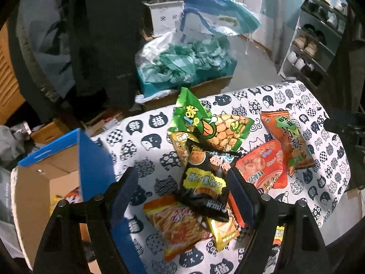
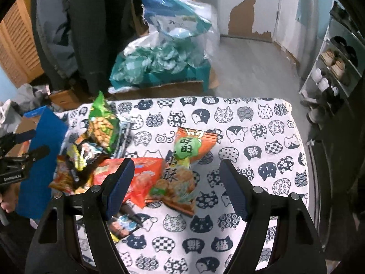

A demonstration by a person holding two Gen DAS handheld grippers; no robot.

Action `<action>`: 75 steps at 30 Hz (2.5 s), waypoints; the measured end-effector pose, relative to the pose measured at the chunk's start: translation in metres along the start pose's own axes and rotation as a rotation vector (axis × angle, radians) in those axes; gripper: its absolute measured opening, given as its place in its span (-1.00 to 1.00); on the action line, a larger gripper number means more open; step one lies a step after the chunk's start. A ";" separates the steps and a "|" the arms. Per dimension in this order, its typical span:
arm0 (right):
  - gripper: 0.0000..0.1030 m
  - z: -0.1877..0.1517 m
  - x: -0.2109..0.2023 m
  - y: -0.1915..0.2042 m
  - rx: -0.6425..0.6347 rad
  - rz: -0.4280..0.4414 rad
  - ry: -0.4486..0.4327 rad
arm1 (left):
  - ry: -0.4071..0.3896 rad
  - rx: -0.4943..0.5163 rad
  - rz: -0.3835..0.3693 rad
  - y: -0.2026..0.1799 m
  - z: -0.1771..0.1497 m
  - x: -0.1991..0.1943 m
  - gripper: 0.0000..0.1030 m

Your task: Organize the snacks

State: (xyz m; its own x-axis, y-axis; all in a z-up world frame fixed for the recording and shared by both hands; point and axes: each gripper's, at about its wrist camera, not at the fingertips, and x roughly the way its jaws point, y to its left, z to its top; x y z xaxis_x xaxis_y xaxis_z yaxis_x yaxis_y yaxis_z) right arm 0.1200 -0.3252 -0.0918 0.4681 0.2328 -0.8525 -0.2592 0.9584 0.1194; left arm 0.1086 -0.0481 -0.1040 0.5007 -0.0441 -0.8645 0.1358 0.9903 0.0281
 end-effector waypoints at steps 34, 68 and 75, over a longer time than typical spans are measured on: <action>-0.23 -0.008 0.133 -0.014 0.048 -0.032 0.263 | 0.203 0.026 -0.119 -0.017 -0.016 0.094 0.22; -0.35 0.005 0.013 0.012 -0.025 0.006 0.026 | -0.061 0.025 -0.024 0.007 -0.005 -0.033 0.10; -0.35 0.006 -0.017 0.026 -0.046 0.037 -0.023 | -0.110 0.022 -0.009 0.014 -0.009 -0.064 0.10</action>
State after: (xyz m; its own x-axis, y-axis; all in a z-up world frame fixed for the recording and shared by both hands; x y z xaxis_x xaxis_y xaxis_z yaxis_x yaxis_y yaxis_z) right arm 0.1106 -0.3030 -0.0711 0.4766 0.2726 -0.8358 -0.3151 0.9405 0.1271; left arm 0.0711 -0.0306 -0.0531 0.5898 -0.0681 -0.8047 0.1587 0.9868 0.0328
